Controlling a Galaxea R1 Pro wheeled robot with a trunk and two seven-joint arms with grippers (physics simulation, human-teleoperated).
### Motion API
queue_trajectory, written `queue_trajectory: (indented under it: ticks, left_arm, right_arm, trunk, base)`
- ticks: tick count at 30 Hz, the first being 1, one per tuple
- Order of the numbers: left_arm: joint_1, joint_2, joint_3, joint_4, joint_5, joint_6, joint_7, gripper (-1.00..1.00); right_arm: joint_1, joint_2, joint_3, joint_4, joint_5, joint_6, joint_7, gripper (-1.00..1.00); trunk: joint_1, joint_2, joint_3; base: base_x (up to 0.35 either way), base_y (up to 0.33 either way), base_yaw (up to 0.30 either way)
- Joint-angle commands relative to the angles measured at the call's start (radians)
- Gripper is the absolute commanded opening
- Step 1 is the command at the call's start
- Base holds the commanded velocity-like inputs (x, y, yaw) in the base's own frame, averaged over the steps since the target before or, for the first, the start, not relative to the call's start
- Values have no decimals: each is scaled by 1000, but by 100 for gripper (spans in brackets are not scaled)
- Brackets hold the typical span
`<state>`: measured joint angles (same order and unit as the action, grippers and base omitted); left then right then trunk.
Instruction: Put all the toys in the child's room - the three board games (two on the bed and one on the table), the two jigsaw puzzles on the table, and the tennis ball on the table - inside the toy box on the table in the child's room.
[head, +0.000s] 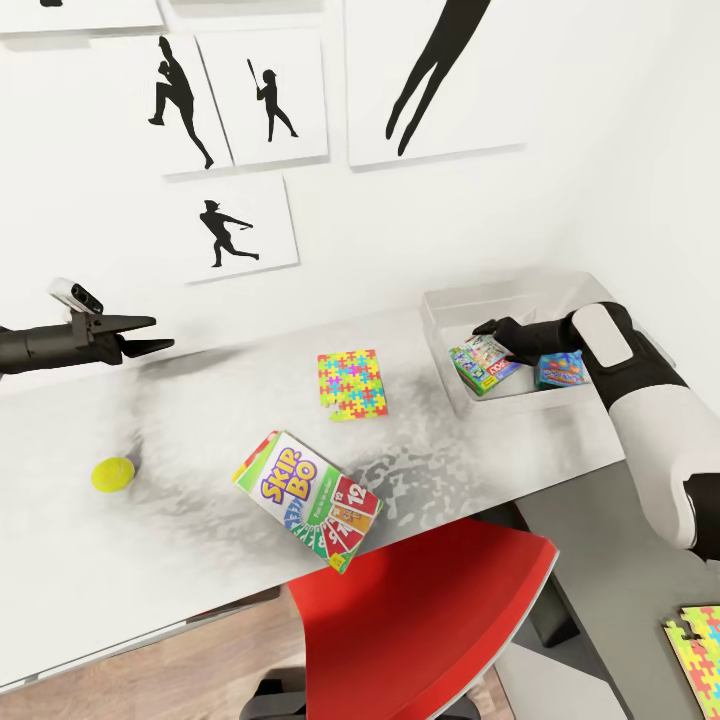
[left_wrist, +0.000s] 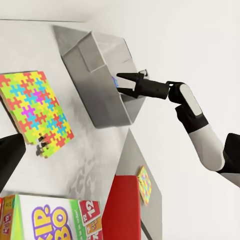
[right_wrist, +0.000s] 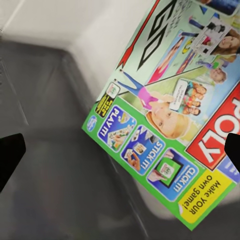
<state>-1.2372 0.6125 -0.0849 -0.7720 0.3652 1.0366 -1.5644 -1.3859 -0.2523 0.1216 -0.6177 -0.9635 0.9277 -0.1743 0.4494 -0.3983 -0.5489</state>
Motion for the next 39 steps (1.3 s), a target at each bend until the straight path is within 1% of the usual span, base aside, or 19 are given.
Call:
queue_trajectory:
  ticks: [1, 12, 22, 33, 39]
  left_arm:
    - [-1, 1, -4, 1, 0, 11, -6, 100]
    - [-1, 1, -4, 1, -1, 11, -6, 100]
    - [-1, 1, -3, 0, 0, 11, -6, 100]
    - [-1, 1, -4, 1, 0, 11, -6, 100]
    - [-1, 1, -4, 0, 0, 11, -6, 100]
  right_arm:
    - [-1, -1, 6, -1, -11, 1, -9, 100]
    - [-1, -2, 6, -22, -11, 4, -10, 100]
    - [-1, -5, 6, -49, -11, 33, -10, 100]
    - [0, -8, 2, -83, -12, 45, -10, 100]
    - [1, -8, 1, -87, -12, 46, -10, 100]
  trunk:
    - [1, -2, -1]
    - [1, -2, 13]
    - [1, -2, 29]
    - [1, -2, 47]
    - [1, -2, 57]
  base:
    - [0, 0, 0]
    - [0, 0, 0]
    - [-16, 0, 0]
    - [-159, 0, 0]
    - [-66, 0, 0]
